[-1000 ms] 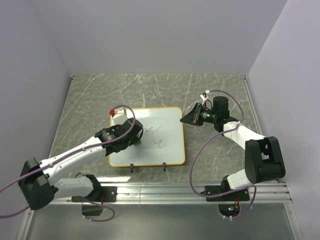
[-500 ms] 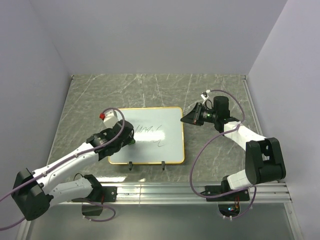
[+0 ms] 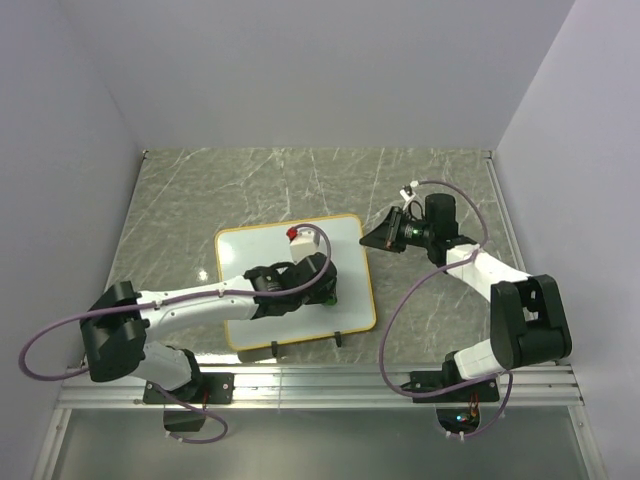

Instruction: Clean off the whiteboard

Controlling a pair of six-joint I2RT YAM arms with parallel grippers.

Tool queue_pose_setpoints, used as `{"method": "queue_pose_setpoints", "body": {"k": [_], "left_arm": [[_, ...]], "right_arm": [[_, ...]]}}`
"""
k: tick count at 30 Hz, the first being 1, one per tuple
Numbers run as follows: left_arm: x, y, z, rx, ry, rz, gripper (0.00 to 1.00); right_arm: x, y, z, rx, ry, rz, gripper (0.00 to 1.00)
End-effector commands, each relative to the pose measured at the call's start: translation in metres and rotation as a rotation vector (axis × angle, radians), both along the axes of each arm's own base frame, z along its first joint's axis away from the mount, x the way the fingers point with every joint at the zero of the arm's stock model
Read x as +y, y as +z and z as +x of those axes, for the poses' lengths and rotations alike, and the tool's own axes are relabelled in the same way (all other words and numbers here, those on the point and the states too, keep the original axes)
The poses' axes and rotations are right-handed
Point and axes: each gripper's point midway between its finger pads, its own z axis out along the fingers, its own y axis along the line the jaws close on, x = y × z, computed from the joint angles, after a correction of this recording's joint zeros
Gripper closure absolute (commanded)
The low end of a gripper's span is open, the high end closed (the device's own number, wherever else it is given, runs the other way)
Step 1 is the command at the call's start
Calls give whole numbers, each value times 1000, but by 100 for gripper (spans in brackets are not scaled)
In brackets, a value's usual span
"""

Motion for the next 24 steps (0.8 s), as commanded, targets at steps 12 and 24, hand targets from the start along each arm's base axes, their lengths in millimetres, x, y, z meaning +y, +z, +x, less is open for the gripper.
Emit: {"method": "queue_pose_setpoints", "body": {"k": [12, 24], "left_arm": [[28, -73, -35, 191, -98, 217, 100], [60, -80, -43, 219, -6, 271, 100]], "right_arm": [[55, -5, -52, 41, 214, 133, 34], [54, -25, -63, 89, 217, 156, 100]]}}
